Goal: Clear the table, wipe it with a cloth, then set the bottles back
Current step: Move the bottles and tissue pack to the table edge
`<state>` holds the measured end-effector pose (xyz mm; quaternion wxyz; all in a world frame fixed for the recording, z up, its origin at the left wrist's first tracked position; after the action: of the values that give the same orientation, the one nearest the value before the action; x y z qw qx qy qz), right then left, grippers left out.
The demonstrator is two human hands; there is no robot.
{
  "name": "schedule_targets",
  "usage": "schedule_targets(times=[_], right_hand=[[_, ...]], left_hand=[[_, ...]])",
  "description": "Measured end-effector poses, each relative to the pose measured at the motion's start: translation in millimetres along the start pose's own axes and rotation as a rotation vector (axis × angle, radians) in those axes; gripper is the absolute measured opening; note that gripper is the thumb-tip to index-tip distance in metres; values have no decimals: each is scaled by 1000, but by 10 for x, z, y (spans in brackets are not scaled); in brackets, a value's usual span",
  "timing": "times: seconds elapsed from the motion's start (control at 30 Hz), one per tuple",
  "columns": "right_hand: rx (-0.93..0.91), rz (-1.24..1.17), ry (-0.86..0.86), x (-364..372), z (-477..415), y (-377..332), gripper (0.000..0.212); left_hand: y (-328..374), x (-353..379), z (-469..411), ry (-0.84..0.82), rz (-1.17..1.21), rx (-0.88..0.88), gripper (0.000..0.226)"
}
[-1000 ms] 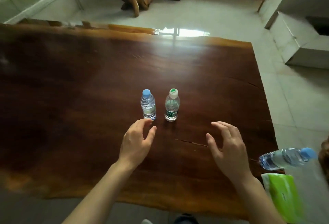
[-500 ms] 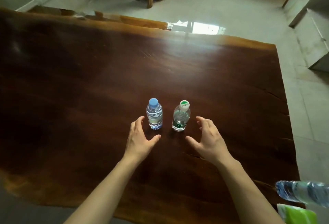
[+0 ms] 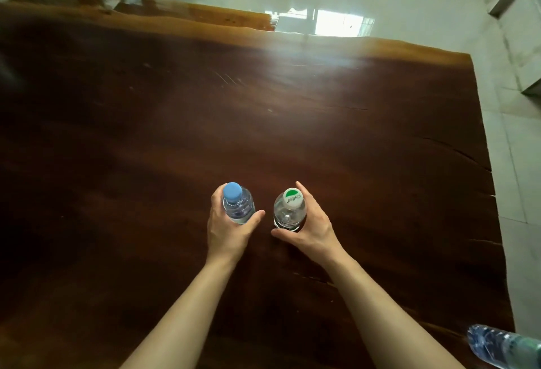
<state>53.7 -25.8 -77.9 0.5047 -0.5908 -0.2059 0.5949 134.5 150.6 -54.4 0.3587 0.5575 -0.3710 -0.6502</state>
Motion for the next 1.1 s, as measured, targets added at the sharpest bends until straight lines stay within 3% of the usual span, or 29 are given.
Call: schedule_targets(times=[0.23,0.6,1.1], right_hand=[[2,-14,79,104,-33,-3,71],[-18,-34,199,-71,431,-102,59],[-4,-176,641,-896,1585,-142,63]], left_hand=[[-40,-14,-86,44,-2,11,62],[269,-258,125,3,-13,130,57],[1080,40,744,-205,60,390,65]])
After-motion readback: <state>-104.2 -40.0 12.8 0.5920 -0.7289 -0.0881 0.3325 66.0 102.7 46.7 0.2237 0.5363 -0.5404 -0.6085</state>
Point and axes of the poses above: each hand's wrist, its own z-axis away from the middle knuckle, its own x-axis out of the palm, y = z × x, the point moved 1 cm from there along -z, towards the middle knuckle, and after that the axes turned 5 degrees about z, right-handed, at the moved point
